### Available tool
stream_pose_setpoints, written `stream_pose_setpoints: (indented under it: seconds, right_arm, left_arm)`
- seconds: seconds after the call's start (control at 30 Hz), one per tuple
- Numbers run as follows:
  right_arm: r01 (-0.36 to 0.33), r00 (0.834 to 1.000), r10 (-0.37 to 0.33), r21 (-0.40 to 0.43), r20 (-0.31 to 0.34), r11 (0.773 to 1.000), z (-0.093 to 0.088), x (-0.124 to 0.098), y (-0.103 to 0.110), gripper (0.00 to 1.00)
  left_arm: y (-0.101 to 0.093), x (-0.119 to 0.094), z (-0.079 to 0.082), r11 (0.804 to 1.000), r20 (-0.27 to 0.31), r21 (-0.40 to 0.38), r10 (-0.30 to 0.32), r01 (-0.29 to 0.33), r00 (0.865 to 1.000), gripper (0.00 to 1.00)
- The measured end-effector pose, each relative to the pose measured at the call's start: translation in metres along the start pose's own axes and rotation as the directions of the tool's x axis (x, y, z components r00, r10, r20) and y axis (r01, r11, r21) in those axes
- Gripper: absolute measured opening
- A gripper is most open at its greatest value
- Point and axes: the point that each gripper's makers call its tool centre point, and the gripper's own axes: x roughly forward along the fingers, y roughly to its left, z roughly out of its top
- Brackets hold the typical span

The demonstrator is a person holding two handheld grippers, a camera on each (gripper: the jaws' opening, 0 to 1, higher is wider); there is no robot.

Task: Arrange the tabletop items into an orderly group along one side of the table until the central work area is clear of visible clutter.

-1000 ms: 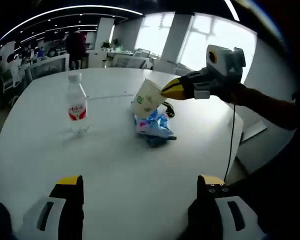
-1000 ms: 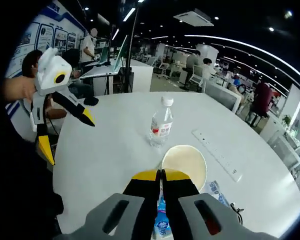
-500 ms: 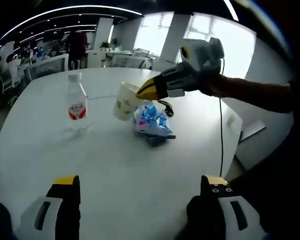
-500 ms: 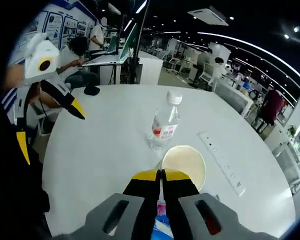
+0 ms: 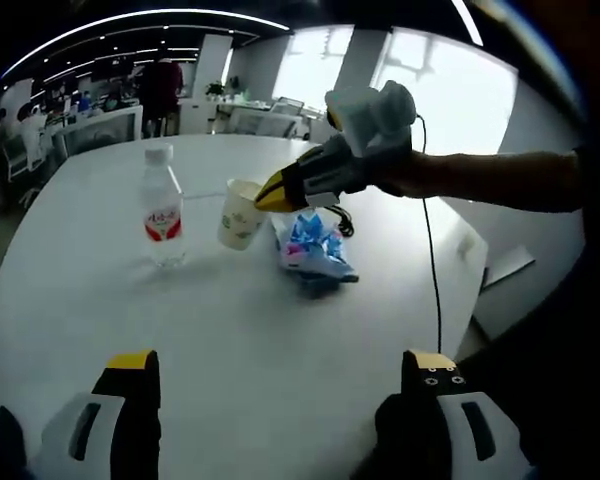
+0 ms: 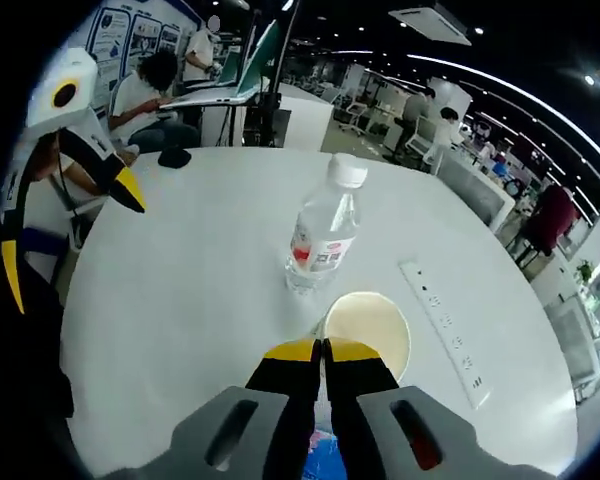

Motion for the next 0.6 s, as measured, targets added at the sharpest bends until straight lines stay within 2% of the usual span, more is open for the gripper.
stream_pose_setpoints:
  seconds: [0.37,0.53,0.6]
  right_arm:
    - [0.009,1.000,-0.011,-0.089,-0.022,0.996,0.006,0.022,0.001,0.00]
    - [0.012,0.999,-0.018,-0.136,-0.039,0.991,0.001,0.035,0.000,0.00]
    - [0.007,0.999,-0.012,-0.134,-0.034,0.991,0.004,0.034,0.001,0.00]
  left_arm:
    - [0.005,0.002,0.000,1.000,-0.005,-0.002,0.000,0.000,1.000,0.99]
    - [0.008,0.004,-0.001,1.000,-0.008,-0.005,0.002,-0.002,1.000,0.99]
    - [0.009,0.004,-0.002,1.000,-0.008,-0.005,0.002,-0.002,1.000,0.98]
